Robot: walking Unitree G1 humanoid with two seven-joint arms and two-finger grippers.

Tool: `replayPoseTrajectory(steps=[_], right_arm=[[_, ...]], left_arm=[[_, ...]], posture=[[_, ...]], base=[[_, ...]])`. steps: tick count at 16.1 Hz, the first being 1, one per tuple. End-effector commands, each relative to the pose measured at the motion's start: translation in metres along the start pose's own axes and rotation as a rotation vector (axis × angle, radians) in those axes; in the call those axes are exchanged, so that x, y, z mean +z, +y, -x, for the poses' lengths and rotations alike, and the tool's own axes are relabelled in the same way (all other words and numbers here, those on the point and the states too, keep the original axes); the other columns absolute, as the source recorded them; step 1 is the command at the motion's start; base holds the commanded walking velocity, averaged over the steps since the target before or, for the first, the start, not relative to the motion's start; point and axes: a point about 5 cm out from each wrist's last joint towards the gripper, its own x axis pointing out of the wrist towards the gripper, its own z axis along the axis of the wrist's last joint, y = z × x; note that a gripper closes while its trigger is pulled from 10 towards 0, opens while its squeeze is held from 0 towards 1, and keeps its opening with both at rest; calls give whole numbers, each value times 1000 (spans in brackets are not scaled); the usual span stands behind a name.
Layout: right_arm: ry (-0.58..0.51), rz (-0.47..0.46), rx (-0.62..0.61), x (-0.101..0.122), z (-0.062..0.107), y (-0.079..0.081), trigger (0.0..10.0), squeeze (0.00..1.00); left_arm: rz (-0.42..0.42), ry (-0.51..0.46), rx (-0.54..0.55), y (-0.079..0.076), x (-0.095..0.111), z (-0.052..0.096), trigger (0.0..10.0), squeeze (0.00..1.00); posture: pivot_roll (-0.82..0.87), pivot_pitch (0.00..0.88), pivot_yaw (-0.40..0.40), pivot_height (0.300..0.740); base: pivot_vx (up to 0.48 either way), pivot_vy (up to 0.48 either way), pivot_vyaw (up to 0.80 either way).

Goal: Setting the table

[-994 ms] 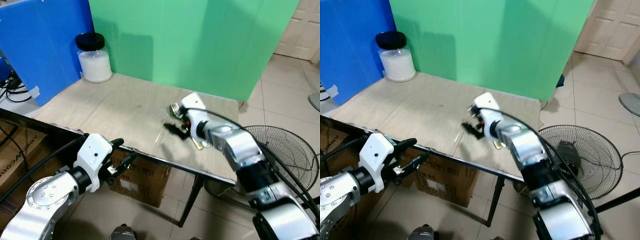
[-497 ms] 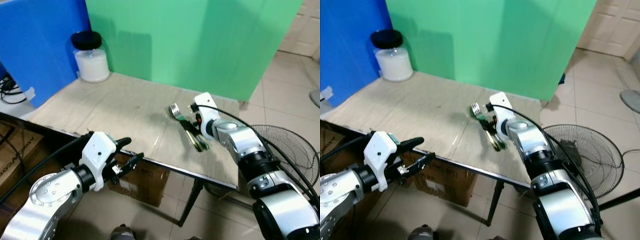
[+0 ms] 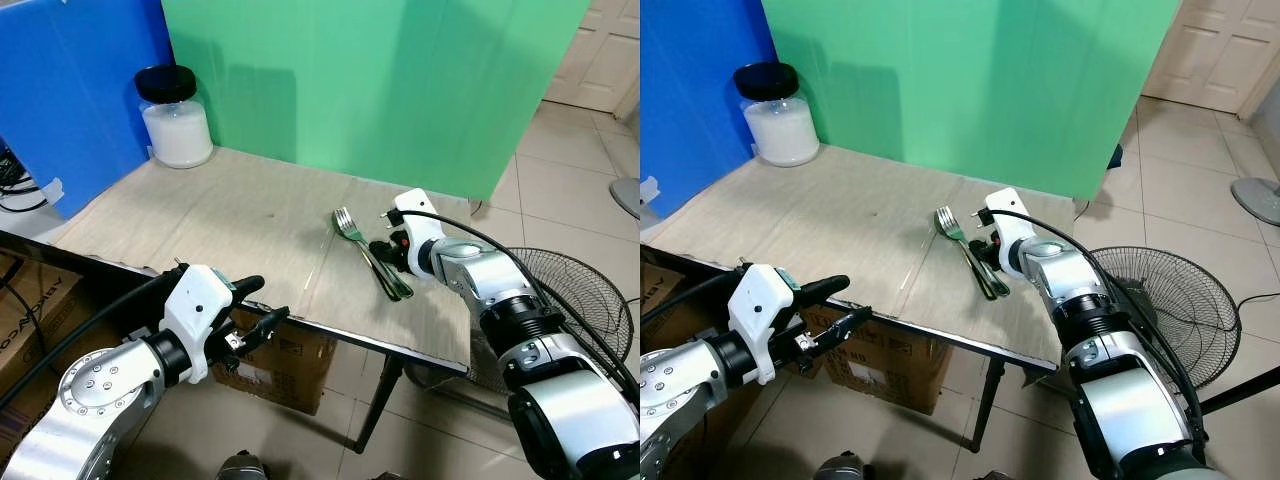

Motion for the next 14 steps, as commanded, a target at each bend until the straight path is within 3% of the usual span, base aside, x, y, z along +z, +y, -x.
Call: replayPoseTrajectory(steps=[1, 2, 3, 4, 5, 12, 13, 14], right_arm=[[-1, 13, 16, 3, 0, 2, 0, 0], [-5, 11, 18, 4, -1, 2, 1255, 0], [-32, 0, 23, 8, 0, 2, 9020, 0], [-60, -22, 27, 12, 0, 3, 10000, 937], [-87, -43, 39, 17, 1, 3, 10000, 1000], [-54, -7, 38, 12, 0, 4, 10000, 1000], [-34, 23, 12, 8, -1, 2, 10000, 282], [-22, 22, -6, 5, -2, 1, 10000, 0]], left_arm=[[-12, -21, -19, -4, 5, 0, 10000, 0], [-12, -22, -19, -3, 5, 0, 10000, 0], [-12, -23, -17, -3, 5, 0, 10000, 0], [-13, -23, -16, -3, 6, 0, 10000, 0], [-13, -23, -16, -3, 6, 0, 10000, 0], [-12, -24, -20, -3, 7, 0, 10000, 0], [-13, -24, -20, -3, 7, -1, 10000, 0], [-14, -24, -19, -3, 7, -1, 10000, 0]], posture=[[195, 0, -36, 727], [196, 0, -37, 727], [196, 0, -37, 727], [195, 0, -37, 727], [195, 0, -37, 727], [195, 0, -37, 727], [196, 0, -37, 727], [198, 0, -38, 727]], base=[[0, 0, 0], [0, 0, 0], [0, 0, 0], [0, 0, 0], [0, 0, 0], [0, 0, 0], [0, 0, 0], [0, 0, 0]])
